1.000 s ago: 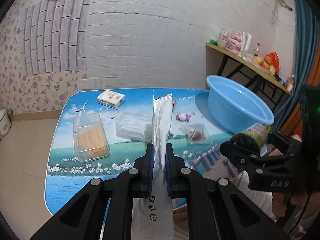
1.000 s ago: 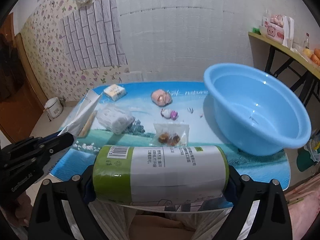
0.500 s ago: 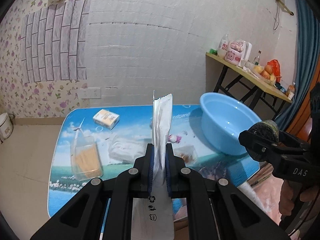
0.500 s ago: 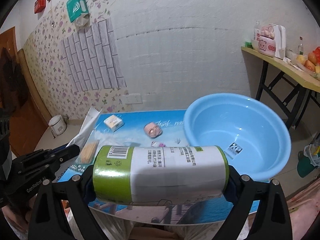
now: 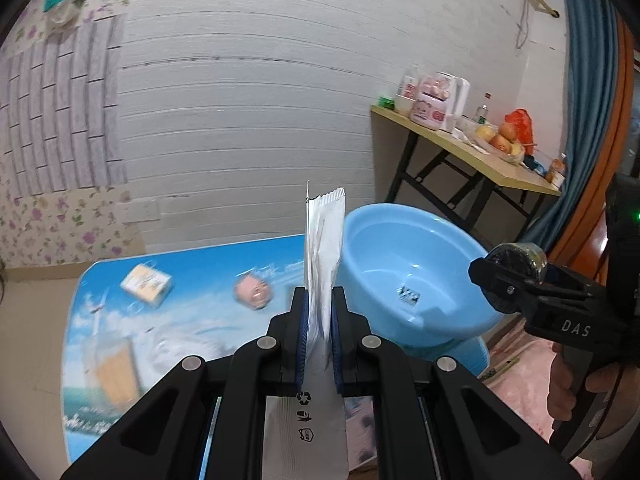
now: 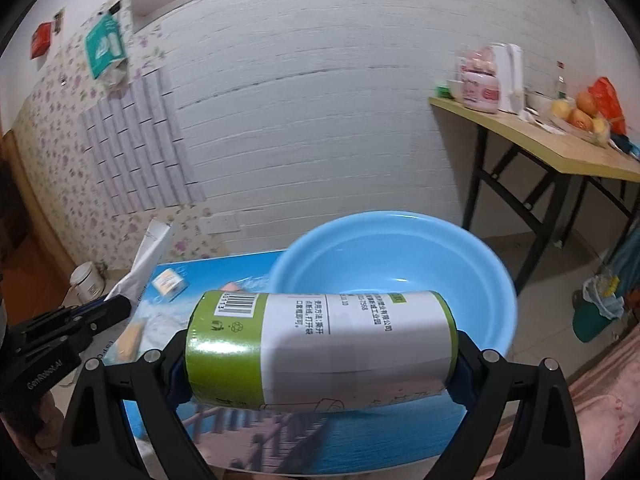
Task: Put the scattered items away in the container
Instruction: 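Lift the white packet and green-white can, carrying both toward the blue basin, then open the left tool over the basin while the right tool releases the can inside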
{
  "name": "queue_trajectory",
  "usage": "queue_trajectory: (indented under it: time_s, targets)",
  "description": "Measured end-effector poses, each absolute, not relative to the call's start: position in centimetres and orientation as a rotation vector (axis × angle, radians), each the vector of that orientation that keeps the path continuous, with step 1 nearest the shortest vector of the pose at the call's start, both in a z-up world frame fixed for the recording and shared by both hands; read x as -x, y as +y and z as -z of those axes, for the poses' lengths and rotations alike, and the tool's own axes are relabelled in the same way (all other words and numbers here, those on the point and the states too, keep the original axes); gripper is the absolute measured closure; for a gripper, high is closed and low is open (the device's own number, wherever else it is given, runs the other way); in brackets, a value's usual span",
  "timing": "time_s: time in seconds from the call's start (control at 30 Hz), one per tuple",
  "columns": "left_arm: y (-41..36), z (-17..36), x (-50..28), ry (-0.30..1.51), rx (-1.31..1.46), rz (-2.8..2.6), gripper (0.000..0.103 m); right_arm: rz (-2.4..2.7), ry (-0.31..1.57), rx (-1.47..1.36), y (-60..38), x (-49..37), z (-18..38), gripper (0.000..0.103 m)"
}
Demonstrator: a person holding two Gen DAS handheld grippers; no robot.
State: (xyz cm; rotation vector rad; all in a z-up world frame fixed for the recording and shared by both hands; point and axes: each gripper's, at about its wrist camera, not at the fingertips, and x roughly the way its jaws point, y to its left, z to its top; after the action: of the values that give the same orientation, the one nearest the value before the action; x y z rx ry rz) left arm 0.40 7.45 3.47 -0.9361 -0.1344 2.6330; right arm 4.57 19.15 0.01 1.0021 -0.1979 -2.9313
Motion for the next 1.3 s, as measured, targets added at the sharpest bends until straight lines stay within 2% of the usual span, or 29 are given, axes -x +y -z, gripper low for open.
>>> queue_trajectory:
  time_s: [0.6, 1.1, 1.3]
  targets:
    - [17.6, -3.7, 7.8, -0.113, 0.923, -2.461, 0.093, 2.997, -0.193, -1.188, 27.8, 0.0, 1.8, 0.006]
    - [21.8, 0.0, 11.4, -0.067, 1.037, -2.405, 0.093, 2.976, -0.259, -1.251, 30.3, 2.3, 4.2, 0.006]
    - [22.5, 0.7, 11.8, -0.035, 1.072, -2.406, 0.086, 2.966, -0.263, -1.269, 30.4, 2.7, 4.9, 0.006]
